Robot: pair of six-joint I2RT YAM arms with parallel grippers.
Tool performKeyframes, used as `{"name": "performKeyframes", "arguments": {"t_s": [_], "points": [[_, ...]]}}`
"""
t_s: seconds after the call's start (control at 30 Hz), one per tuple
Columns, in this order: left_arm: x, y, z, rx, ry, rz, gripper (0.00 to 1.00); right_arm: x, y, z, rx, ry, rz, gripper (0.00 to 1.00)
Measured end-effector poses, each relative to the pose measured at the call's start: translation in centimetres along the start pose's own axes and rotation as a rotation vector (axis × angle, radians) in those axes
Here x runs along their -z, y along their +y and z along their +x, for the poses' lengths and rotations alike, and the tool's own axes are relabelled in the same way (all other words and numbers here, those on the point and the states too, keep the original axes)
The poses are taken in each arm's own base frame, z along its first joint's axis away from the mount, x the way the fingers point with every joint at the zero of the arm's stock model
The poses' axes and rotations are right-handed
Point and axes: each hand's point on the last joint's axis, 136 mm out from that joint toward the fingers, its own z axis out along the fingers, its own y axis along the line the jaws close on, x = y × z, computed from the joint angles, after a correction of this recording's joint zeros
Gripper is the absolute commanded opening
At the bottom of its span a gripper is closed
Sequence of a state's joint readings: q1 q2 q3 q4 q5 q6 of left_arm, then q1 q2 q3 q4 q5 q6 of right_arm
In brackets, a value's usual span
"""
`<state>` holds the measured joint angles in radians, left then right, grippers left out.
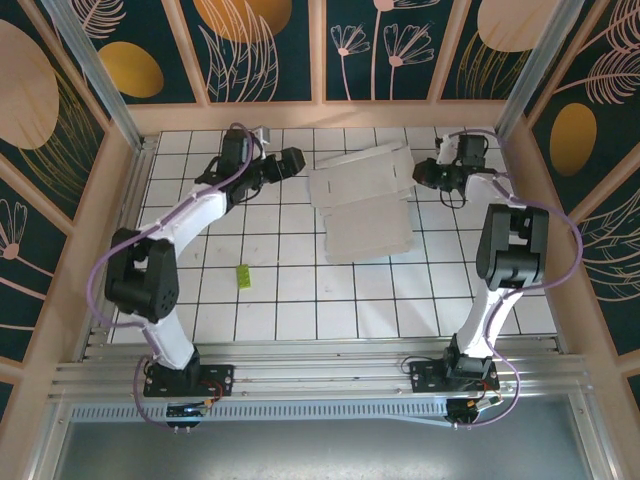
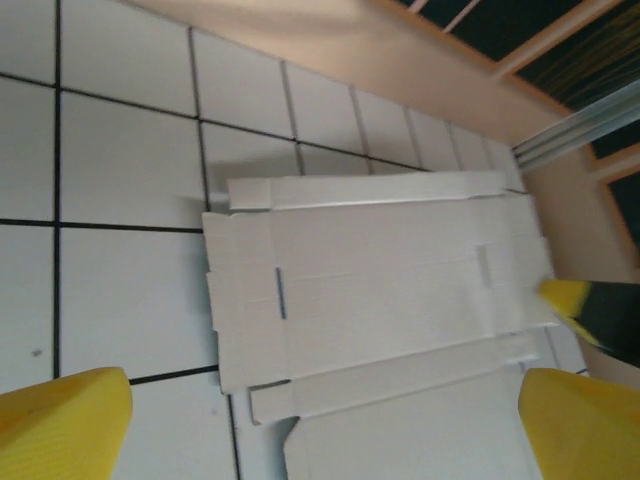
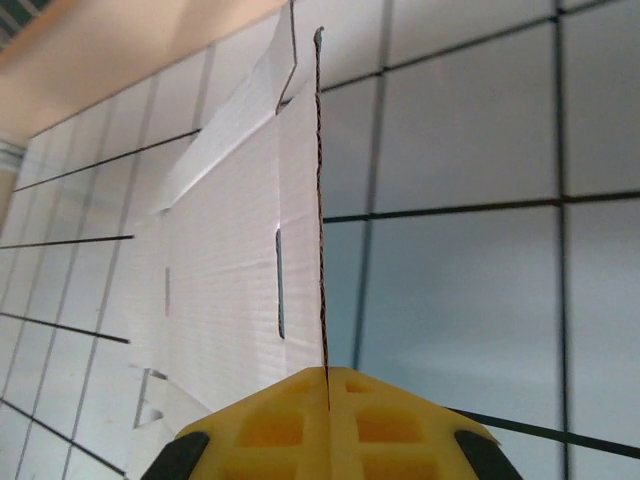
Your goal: Fold the paper box
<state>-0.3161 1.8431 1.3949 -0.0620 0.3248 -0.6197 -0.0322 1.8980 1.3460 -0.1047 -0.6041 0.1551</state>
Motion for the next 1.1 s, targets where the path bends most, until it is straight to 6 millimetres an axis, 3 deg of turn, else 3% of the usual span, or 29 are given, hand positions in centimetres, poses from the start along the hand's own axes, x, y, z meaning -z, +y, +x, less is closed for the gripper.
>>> {"name": "performKeyframes", "arguments": {"t_s": [0.17, 0.23, 0.3, 0.4, 0.57, 0.73, 0.9, 1.1], "points": [[-3.6, 5.8, 3.4, 0.087, 0.159, -0.043, 0.85, -1.2, 3.2, 0.8, 0.032, -0.012, -0.060, 0.00], [-4.7, 7.2, 5.0, 0.105, 0.210, -0.046, 0.76, -1.8, 4.0, 1.6, 0.034, 0.001, -0.075, 0.00], [-5.4, 7.9, 6.0, 0.102, 0.242, -0.046, 0.74, -2.1, 4.7, 1.9, 0.033, 0.008, -0.084, 0.00], [-6.5, 8.5, 6.3, 0.071, 0.251, -0.054, 0.72, -2.3, 5.2, 1.8, 0.037, 0.003, -0.095, 0.00], [-8.2, 9.1, 4.5, -0.018, 0.209, -0.083, 0.67, -2.3, 5.5, 1.9, 0.037, 0.006, -0.102, 0.00], [-9.9, 9.4, 3.6, -0.063, 0.207, -0.081, 0.56, -2.4, 5.8, 2.1, 0.040, 0.011, -0.108, 0.00], [-11.1, 9.8, 4.2, -0.063, 0.234, -0.061, 0.45, -2.7, 6.2, 2.4, 0.038, 0.018, -0.114, 0.00], [-11.1, 9.7, 4.6, -0.045, 0.258, -0.038, 0.29, -2.9, 6.0, 2.6, 0.028, 0.024, -0.109, 0.00]]}}
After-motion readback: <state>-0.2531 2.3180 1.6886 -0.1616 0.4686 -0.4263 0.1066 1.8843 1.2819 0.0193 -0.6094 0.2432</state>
